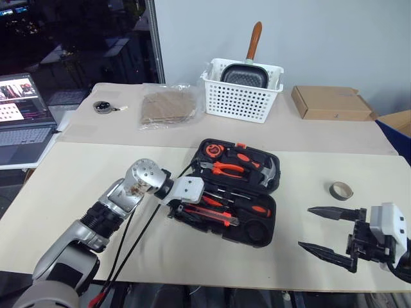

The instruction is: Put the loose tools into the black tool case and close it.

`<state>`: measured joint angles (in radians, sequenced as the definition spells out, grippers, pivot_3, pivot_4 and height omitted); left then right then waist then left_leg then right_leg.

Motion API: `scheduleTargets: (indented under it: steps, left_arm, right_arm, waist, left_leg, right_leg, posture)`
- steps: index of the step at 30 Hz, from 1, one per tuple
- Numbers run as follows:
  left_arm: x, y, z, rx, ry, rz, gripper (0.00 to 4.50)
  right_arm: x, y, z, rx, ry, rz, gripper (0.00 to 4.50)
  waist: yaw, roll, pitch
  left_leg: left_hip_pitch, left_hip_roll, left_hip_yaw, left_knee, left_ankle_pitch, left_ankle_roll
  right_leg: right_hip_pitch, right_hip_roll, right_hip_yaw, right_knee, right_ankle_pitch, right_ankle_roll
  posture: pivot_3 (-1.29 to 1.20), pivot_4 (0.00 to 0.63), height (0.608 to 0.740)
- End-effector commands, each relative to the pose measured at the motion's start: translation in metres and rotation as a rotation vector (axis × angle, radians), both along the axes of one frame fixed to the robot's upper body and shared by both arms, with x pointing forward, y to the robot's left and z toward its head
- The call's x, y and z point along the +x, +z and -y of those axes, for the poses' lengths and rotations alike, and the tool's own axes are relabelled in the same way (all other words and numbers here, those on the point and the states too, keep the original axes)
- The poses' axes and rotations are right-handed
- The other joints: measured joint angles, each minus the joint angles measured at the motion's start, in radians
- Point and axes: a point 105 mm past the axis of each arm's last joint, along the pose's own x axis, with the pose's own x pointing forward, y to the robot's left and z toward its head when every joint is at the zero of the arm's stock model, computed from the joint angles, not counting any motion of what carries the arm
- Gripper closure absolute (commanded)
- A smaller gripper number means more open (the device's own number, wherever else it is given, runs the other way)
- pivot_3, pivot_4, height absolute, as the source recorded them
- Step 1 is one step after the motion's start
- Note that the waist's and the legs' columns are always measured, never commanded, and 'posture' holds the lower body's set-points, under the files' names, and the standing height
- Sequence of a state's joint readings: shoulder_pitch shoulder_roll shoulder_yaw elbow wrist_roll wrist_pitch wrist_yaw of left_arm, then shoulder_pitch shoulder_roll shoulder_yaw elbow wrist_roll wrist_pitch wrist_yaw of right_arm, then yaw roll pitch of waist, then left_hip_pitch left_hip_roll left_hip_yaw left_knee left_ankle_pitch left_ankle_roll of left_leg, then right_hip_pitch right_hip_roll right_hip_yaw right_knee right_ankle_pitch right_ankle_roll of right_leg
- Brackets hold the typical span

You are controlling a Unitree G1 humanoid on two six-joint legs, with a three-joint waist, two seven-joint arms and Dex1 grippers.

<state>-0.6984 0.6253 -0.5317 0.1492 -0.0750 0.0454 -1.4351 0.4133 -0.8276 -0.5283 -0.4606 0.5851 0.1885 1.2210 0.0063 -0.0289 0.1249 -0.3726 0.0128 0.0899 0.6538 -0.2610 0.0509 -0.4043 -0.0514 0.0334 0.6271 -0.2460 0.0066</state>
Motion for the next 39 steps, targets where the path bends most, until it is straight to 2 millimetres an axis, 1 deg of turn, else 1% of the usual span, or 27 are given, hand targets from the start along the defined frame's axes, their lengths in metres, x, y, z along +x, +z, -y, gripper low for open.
scheduleTargets:
  steps: [1, 5, 8, 11, 13, 14, 15, 17, 19, 21, 23, 24, 28, 31, 32, 36, 39]
  left_arm:
    - [0.003, -0.003, -0.011, 0.066, -0.020, 0.051, 2.90]
    - [-0.001, -0.002, -0.012, 0.055, -0.020, 0.015, 2.90]
    - [-0.006, -0.001, -0.006, 0.029, -0.018, -0.038, 2.90]
    - [-0.009, -0.001, -0.003, 0.042, -0.021, -0.075, 2.90]
    - [-0.011, 0.002, -0.001, 0.042, -0.002, -0.099, 2.90]
    - [-0.012, 0.005, 0.000, 0.036, 0.007, -0.108, 1.89]
    - [-0.011, 0.011, 0.002, 0.011, 0.024, -0.110, 1.72]
    - [-0.010, 0.030, 0.004, -0.055, 0.057, -0.111, 0.98]
    - [-0.008, 0.054, 0.004, -0.149, 0.100, -0.133, 0.98]
    - [-0.006, 0.068, 0.001, -0.224, 0.144, -0.138, 0.98]
    - [-0.003, 0.074, -0.003, -0.304, 0.199, -0.161, 1.53]
    - [-0.007, 0.071, -0.006, -0.319, 0.205, -0.180, 1.77]
    - [-0.017, 0.043, -0.012, -0.280, 0.246, -0.220, 3.26]
    - [-0.017, 0.036, -0.008, -0.285, 0.275, -0.237, 4.38]
    - [-0.016, 0.032, -0.007, -0.281, 0.282, -0.240, 4.48]
    - [-0.010, 0.017, -0.004, -0.294, 0.318, -0.276, 4.48]
    - [-0.008, 0.007, -0.007, -0.316, 0.355, -0.319, 4.48]
  right_arm:
    - [0.000, 0.010, 0.004, -0.019, 0.007, 0.046, 0.00]
    - [0.001, 0.010, 0.002, -0.015, 0.010, 0.048, 0.00]
    - [0.003, 0.009, 0.001, -0.013, 0.012, 0.048, 0.00]
    - [0.004, 0.008, 0.000, -0.012, 0.015, 0.048, 0.00]
    - [0.004, 0.008, 0.000, -0.012, 0.017, 0.048, 0.00]
    - [0.005, 0.008, 0.000, -0.012, 0.018, 0.047, 0.00]
    - [0.005, 0.008, -0.001, -0.011, 0.019, 0.048, 0.00]
    - [0.005, 0.008, -0.001, -0.010, 0.022, 0.048, 0.00]
    - [0.006, 0.008, -0.002, -0.009, 0.026, 0.049, 0.00]
    - [0.007, 0.008, -0.003, -0.006, 0.031, 0.051, 0.00]
    - [0.010, 0.010, -0.004, 0.007, 0.039, 0.057, 0.00]
    - [0.011, 0.011, -0.005, 0.010, 0.045, 0.058, 0.00]
    - [0.016, 0.015, -0.005, 0.003, 0.066, 0.052, 0.00]
    - [0.018, 0.019, -0.002, -0.016, 0.080, 0.046, 0.00]
    - [0.018, 0.021, -0.001, -0.020, 0.081, 0.046, 0.00]
    - [0.020, 0.026, 0.002, -0.041, 0.090, 0.051, 0.00]
    - [0.019, 0.028, 0.002, -0.047, 0.093, 0.053, 0.00]
  waist:
    - [-0.001, 0.000, 0.000]
    - [-0.002, 0.001, 0.000]
    - [-0.006, 0.001, 0.000]
    - [-0.006, 0.001, -0.001]
    - [-0.006, 0.002, -0.001]
    - [-0.006, 0.002, -0.001]
    - [-0.006, 0.002, -0.001]
    - [-0.006, 0.002, -0.001]
    - [-0.005, 0.002, -0.001]
    - [-0.005, 0.002, -0.001]
    - [-0.006, 0.003, -0.001]
    - [-0.007, 0.003, -0.001]
    - [-0.011, 0.006, -0.001]
    - [-0.007, 0.006, 0.000]
    - [-0.003, 0.006, 0.000]
    - [0.006, 0.006, -0.001]
    - [0.005, 0.006, -0.001]
  left_leg:
    - [0.000, 0.000, 0.000, 0.000, 0.000, 0.000]
    - [0.001, 0.001, 0.000, 0.001, 0.000, 0.000]
    - [0.001, 0.002, 0.000, 0.002, 0.000, 0.000]
    - [0.001, 0.002, 0.000, 0.002, 0.000, 0.000]
    - [0.001, 0.002, 0.000, 0.002, 0.000, 0.000]
    - [0.001, 0.002, 0.000, 0.002, 0.000, 0.000]
    - [0.000, 0.002, 0.000, 0.003, 0.000, 0.001]
    - [-0.001, 0.002, 0.000, 0.005, -0.001, 0.001]
    - [-0.002, 0.002, -0.001, 0.006, -0.001, 0.001]
    - [-0.002, 0.002, -0.001, 0.007, -0.001, 0.001]
    - [-0.002, 0.002, -0.001, 0.007, -0.001, 0.001]
    - [-0.001, 0.002, -0.001, 0.007, -0.001, 0.001]
    - [0.000, 0.002, 0.000, 0.007, -0.001, 0.001]
    - [0.000, 0.002, -0.001, 0.007, -0.001, 0.001]
    - [0.000, 0.002, -0.001, 0.007, -0.001, 0.001]
    - [0.000, 0.002, -0.001, 0.007, -0.001, 0.001]
    - [-0.001, 0.002, -0.001, 0.007, -0.001, 0.001]
  right_leg:
    - [0.000, 0.000, 0.000, 0.000, 0.000, 0.000]
    - [0.000, 0.001, 0.001, 0.002, 0.000, 0.000]
    - [0.000, 0.002, 0.001, 0.002, 0.000, 0.000]
    - [0.000, 0.003, 0.001, 0.002, 0.000, 0.000]
    - [0.000, 0.003, 0.001, 0.002, 0.000, 0.000]
    - [0.000, 0.004, 0.002, 0.002, 0.000, 0.000]
    - [0.000, 0.005, 0.002, 0.002, 0.000, 0.000]
    - [0.000, 0.005, 0.002, 0.002, 0.000, 0.000]
    - [-0.001, 0.005, 0.002, 0.002, 0.000, 0.000]
    - [-0.001, 0.005, 0.002, 0.003, 0.000, 0.000]
    - [-0.001, 0.005, 0.003, 0.003, 0.000, 0.000]
    - [0.000, 0.005, 0.002, 0.003, 0.000, 0.000]
    - [0.001, 0.005, 0.004, 0.004, 0.000, 0.000]
    - [0.000, 0.005, 0.005, 0.004, 0.000, 0.000]
    - [0.000, 0.005, 0.005, 0.004, 0.000, 0.000]
    - [0.001, 0.005, 0.005, 0.003, 0.000, 0.000]
    - [0.000, 0.005, 0.005, 0.003, 0.000, 0.000]
  posture:
    - [0.00, 0.150, 0.740]
    - [0.00, 0.150, 0.740]
    - [0.00, 0.150, 0.740]
    - [0.00, 0.150, 0.740]
    - [0.00, 0.150, 0.740]
    - [0.00, 0.150, 0.740]
    - [0.00, 0.150, 0.740]
    - [0.00, 0.150, 0.740]
    - [0.00, 0.150, 0.740]
    - [0.00, 0.150, 0.740]
    - [0.00, 0.150, 0.740]
    - [0.00, 0.150, 0.740]
    - [0.00, 0.150, 0.740]
    - [0.00, 0.150, 0.740]
    - [0.00, 0.150, 0.740]
    - [0.00, 0.150, 0.740]
    - [0.00, 0.150, 0.740]
